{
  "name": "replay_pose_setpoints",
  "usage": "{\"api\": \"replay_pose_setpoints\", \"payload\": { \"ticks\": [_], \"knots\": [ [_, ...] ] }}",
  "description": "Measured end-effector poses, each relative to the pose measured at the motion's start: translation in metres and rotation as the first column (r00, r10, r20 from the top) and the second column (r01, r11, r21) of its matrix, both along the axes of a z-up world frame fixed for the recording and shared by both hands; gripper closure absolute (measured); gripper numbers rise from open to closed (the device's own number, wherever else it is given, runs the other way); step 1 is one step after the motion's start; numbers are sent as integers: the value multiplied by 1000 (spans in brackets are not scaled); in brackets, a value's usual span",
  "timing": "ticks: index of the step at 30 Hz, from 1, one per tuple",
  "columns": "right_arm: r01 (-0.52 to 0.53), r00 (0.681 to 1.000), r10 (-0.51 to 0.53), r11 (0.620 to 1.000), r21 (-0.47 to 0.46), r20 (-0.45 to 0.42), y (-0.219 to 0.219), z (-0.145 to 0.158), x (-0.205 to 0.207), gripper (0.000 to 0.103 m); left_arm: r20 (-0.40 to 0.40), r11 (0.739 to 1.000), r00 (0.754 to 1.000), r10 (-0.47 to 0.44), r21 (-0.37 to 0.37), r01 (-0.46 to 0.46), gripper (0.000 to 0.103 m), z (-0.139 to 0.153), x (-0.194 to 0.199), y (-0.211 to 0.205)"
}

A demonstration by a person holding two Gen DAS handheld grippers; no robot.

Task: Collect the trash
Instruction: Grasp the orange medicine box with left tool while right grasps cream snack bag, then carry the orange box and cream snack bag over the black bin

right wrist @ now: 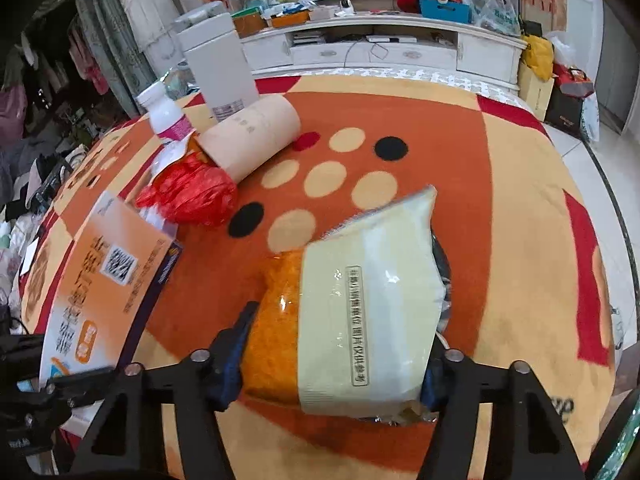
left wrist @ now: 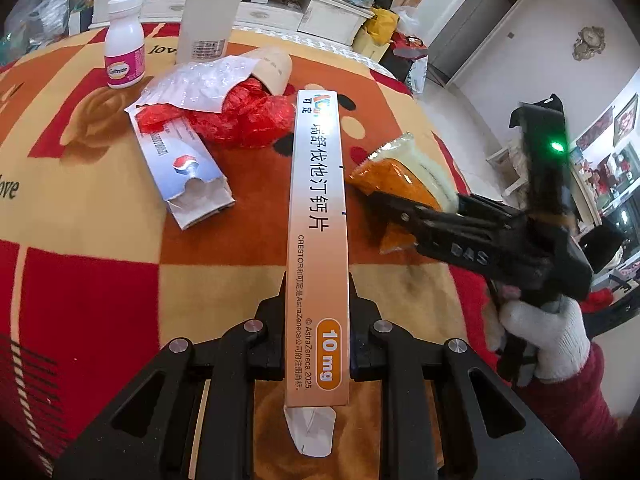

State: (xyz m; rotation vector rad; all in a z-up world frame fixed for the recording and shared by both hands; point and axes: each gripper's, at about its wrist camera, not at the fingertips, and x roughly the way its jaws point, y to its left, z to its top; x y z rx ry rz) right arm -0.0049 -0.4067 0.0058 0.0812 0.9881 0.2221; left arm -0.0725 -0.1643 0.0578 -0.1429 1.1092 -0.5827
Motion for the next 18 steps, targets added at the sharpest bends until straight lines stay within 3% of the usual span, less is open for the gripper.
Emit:
{"api": "replay_pose_setpoints", "payload": {
  "ticks": [7, 18],
  "knots": [
    [11, 998, -8, 999, -41, 66, -12, 23, -44, 42, -2, 999, 1000, -23, -30, 23, 85, 3, -12, -17],
    [67, 995, -63, 996, -52, 75, -47, 30, -96, 42, -2, 994, 995, -95, -46, 95, 86, 9, -38, -59]
  ]
}}
